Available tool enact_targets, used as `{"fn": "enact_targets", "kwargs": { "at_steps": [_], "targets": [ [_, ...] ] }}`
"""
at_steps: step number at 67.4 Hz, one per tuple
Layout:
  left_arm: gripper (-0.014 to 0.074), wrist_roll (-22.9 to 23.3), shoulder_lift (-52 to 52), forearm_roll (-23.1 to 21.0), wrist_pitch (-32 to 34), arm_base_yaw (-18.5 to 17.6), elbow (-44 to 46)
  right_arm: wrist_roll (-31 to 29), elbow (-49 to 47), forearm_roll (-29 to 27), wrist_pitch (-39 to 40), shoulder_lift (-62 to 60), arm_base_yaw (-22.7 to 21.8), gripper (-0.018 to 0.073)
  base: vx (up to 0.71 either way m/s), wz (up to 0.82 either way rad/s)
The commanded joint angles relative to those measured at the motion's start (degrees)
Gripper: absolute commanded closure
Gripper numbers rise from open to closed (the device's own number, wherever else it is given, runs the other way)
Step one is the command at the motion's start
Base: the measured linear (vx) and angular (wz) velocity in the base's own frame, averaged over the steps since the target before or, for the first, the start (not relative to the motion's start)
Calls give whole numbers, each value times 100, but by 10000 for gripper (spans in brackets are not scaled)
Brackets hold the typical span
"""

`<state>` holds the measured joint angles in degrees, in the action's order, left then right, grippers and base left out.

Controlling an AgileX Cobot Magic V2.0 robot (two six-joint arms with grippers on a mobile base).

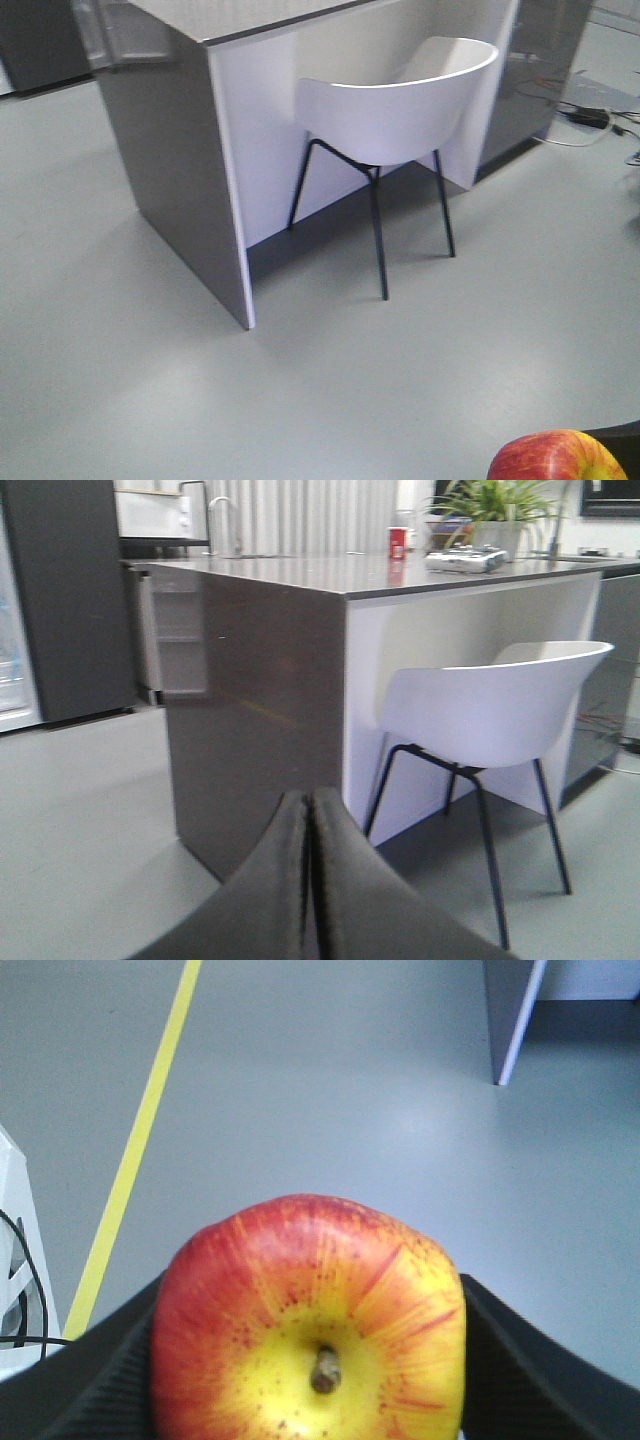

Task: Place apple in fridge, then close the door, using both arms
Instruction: 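Turn the base toward the open fridge, holding the apple in the right gripper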

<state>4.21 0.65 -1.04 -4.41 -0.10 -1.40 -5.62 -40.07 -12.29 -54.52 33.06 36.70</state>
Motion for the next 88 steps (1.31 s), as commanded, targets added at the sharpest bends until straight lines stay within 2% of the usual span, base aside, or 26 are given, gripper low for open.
{"fn": "enact_targets", "kwargs": {
  "at_steps": [1,47,88],
  "targets": [
    [602,12,92,-49,441,16,-164,-38,-159,-93,378,-3,5,391,0,42],
    [602,12,92,-49,441,16,-164,-38,-159,-93,378,-3,5,391,0,41],
    [602,12,92,-49,441,16,-164,-37,-159,-93,378,-3,5,391,1,26]
  ]
}}
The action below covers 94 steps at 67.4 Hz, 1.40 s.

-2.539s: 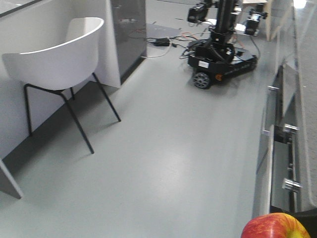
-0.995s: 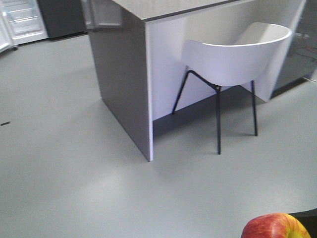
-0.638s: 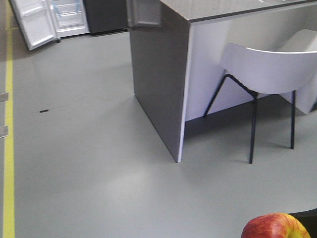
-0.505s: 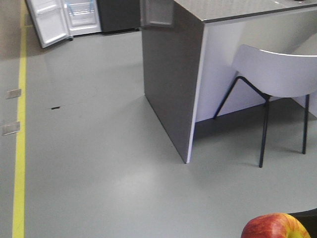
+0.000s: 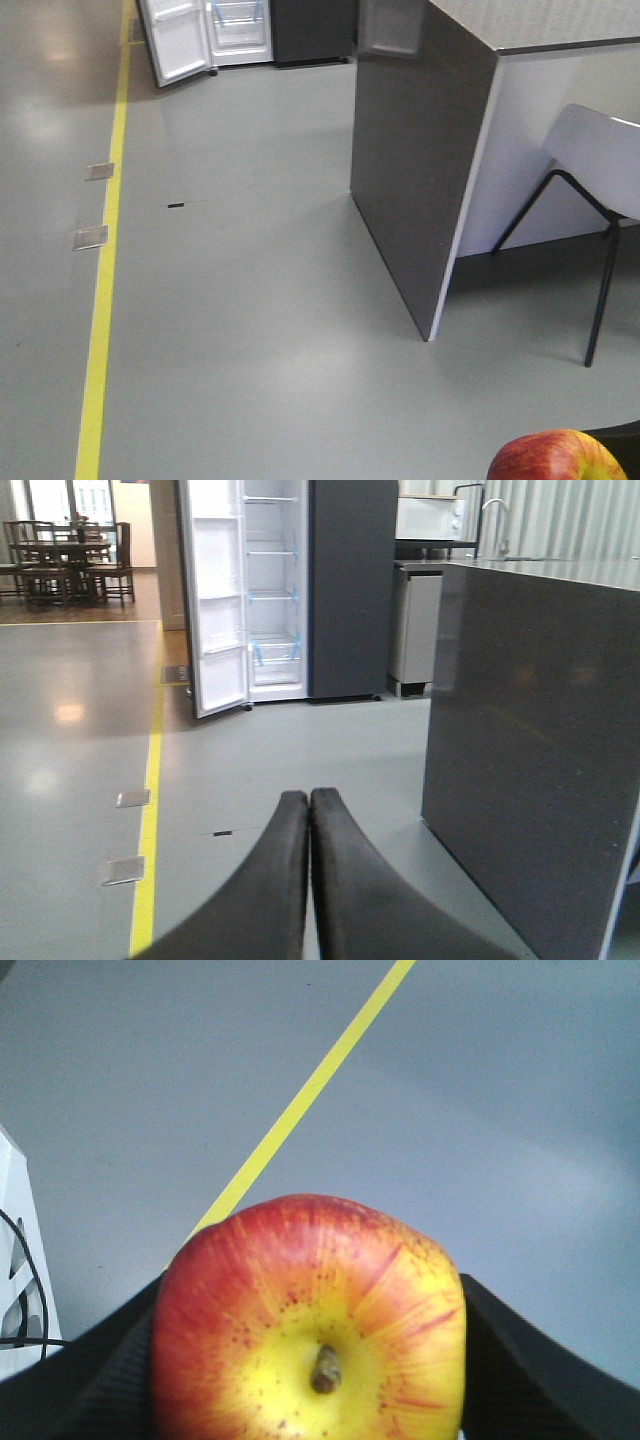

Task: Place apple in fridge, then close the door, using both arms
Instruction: 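Turn the base toward the open fridge, holding the apple in the right gripper, then drive toward the open fridge carrying the apple in the right gripper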

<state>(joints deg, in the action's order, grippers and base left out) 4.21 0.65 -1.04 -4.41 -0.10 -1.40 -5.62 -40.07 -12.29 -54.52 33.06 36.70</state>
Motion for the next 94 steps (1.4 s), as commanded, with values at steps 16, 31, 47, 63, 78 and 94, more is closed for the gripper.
{"fn": "enact_targets", "kwargs": {
  "at_steps": [16,31,47,63,78,94],
  "targets": [
    [602,12,92,-49,441,16,-164,-37,-159,-93,378,-3,5,391,3,26],
    [602,12,92,-49,441,16,-164,-37,-159,-93,378,-3,5,391,5,25],
    [602,12,92,-49,441,16,-164,-37,-159,-93,377,-3,5,391,5,20],
    [602,12,92,-49,441,16,-164,-37,-159,-93,377,-3,5,391,6,21],
    [602,12,92,-49,441,16,-164,-43,-159,-93,377,-3,5,391,7,16],
    [602,12,92,-49,441,16,-164,-43,-159,-93,377,-3,5,391,7,11]
  ]
}}
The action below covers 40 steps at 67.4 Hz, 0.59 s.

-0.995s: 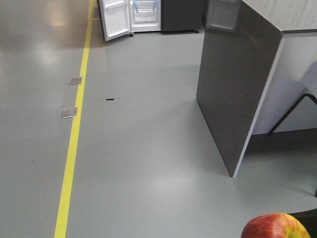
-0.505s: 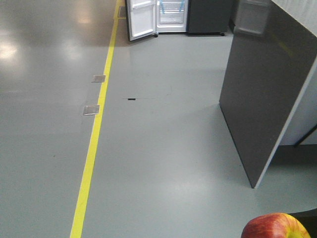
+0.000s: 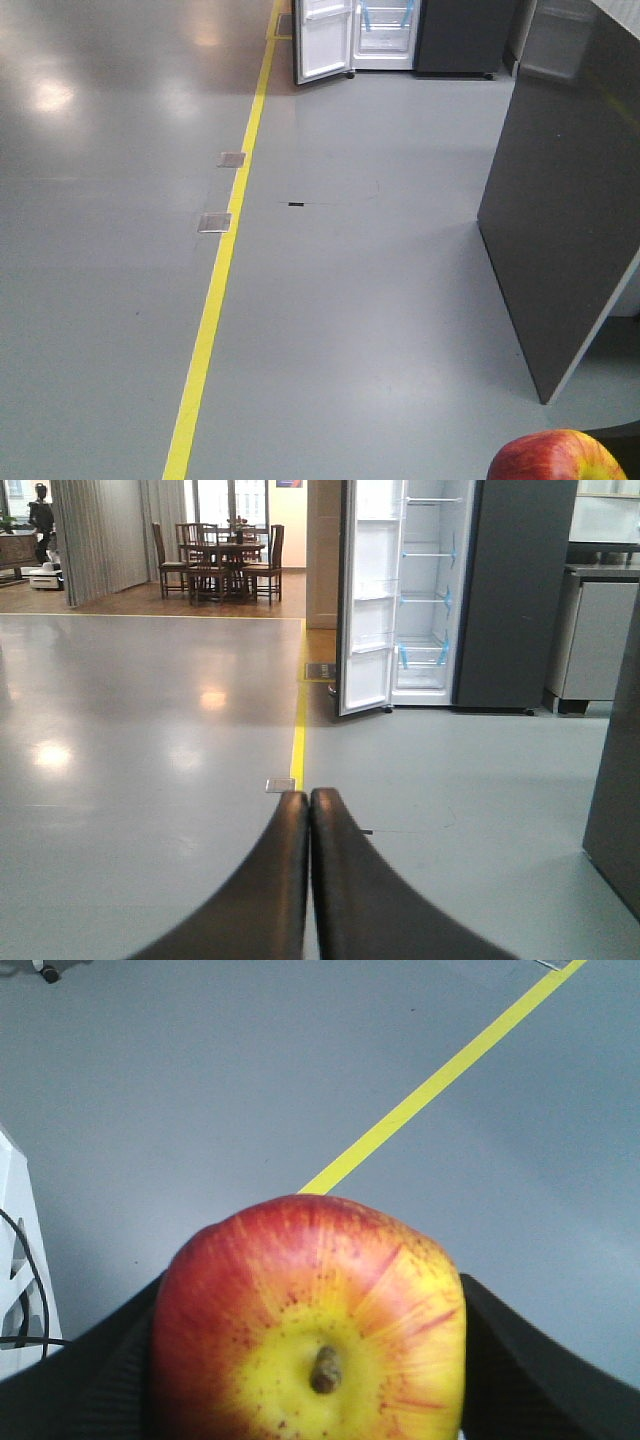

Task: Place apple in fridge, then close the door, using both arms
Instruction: 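Drive toward the open fridge carrying the apple in the right gripper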

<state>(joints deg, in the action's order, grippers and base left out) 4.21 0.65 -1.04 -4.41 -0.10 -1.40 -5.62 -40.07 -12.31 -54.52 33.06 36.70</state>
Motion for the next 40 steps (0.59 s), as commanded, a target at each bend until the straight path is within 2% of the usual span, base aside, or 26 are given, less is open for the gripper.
{"fn": "enact_targets", "kwargs": {
  "at_steps": [1,40],
  "targets": [
    [602,12,92,-49,441,16,-164,-43,-159,-90,377,-3,5,391,8,10],
    [602,12,92,-49,441,16,-164,-37,-159,-90,378,-3,5,391,9,8]
  ]
}}
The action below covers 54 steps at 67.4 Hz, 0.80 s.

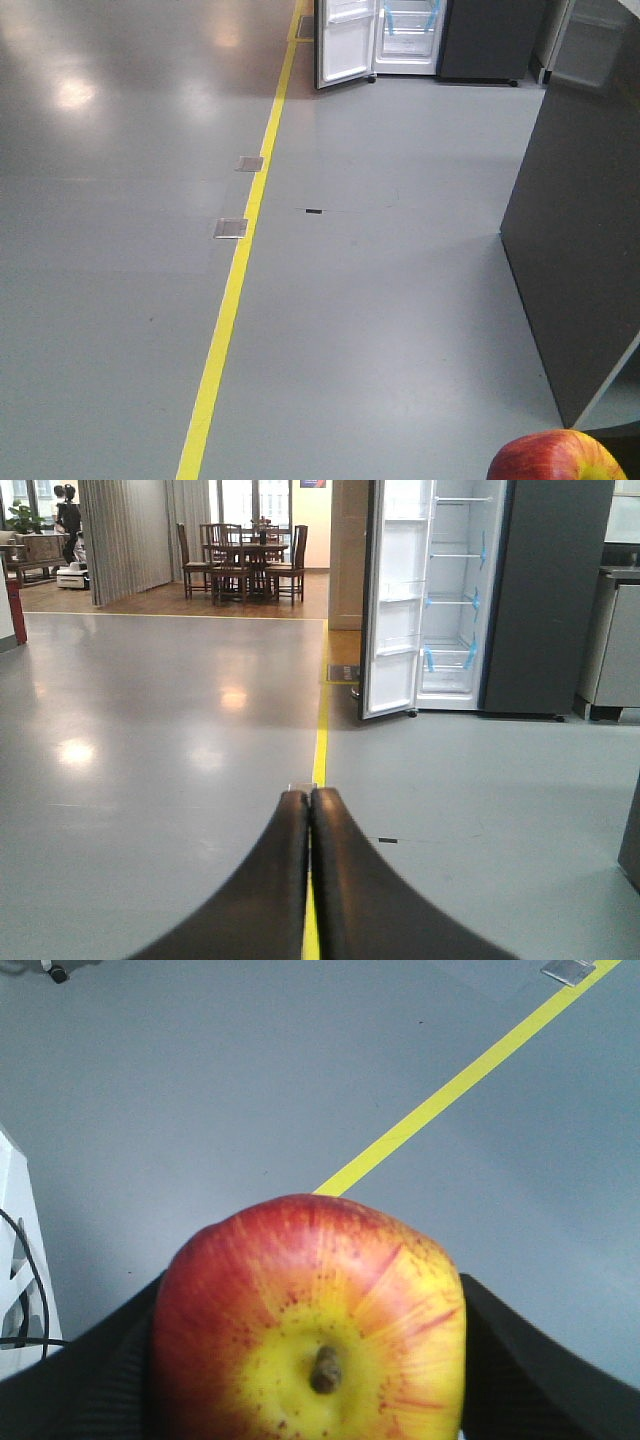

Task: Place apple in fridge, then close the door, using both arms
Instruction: 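Drive toward the open fridge carrying the apple in the right gripper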

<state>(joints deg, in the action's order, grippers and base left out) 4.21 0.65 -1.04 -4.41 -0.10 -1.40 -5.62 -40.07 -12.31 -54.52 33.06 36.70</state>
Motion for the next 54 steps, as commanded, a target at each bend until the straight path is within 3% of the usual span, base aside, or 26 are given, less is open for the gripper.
{"fn": "enact_targets", "kwargs": {
  "at_steps": [1,54],
  "targets": [
    [602,12,92,-49,441,16,-164,-37,-159,-90,378,-3,5,391,10,4],
    [602,12,92,-49,441,16,-164,-43,-159,-90,378,-3,5,391,12,-1]
  ]
}}
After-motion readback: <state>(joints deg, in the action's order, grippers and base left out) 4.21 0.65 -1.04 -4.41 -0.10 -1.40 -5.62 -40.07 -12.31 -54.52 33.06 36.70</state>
